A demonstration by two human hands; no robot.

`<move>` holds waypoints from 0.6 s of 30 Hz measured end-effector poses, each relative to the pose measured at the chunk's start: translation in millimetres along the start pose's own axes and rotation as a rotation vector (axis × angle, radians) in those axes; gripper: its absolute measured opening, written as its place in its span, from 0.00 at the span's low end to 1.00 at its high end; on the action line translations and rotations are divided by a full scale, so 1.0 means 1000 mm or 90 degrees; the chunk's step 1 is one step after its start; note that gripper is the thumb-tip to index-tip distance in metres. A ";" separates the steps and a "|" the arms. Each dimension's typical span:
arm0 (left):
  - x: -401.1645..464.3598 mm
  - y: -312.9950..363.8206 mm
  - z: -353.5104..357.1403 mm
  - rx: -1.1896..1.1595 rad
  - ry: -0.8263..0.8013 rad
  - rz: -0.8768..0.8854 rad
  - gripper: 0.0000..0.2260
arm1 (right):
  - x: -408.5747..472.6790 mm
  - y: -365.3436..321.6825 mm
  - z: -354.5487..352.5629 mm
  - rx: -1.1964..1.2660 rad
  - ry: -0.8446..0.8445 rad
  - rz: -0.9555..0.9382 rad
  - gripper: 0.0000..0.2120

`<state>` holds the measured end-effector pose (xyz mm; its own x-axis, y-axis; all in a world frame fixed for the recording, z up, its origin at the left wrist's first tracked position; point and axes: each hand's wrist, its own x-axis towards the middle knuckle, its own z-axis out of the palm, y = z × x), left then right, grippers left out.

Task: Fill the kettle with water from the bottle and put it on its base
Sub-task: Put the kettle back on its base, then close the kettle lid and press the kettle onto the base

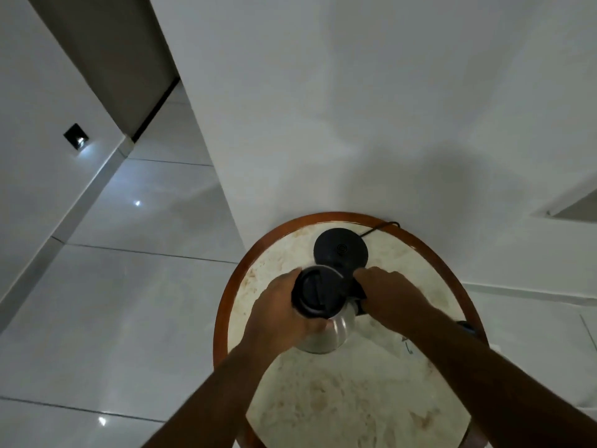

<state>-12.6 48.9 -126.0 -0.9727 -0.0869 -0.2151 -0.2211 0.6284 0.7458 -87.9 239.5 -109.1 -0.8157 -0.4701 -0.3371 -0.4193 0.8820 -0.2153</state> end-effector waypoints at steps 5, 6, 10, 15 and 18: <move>0.044 0.047 -0.025 -0.007 -0.038 0.097 0.36 | 0.005 0.025 -0.039 0.027 0.074 0.054 0.09; 0.053 0.055 -0.030 -0.013 -0.040 0.108 0.36 | 0.010 0.030 -0.048 0.022 0.093 0.061 0.09; 0.099 0.080 -0.042 -0.024 -0.025 0.120 0.32 | 0.044 0.058 -0.076 0.000 0.150 0.079 0.11; 0.147 0.080 -0.030 -0.036 -0.033 0.096 0.29 | 0.084 0.079 -0.078 0.000 0.159 0.110 0.06; 0.160 0.069 -0.020 -0.045 -0.056 0.087 0.29 | 0.092 0.083 -0.068 0.006 0.150 0.108 0.05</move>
<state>-185.3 63.1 -96.4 -0.9847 0.0660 -0.1611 -0.0946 0.5738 0.8135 -225.1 271.6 -95.5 -0.9442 -0.2945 -0.1476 -0.2667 0.9464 -0.1822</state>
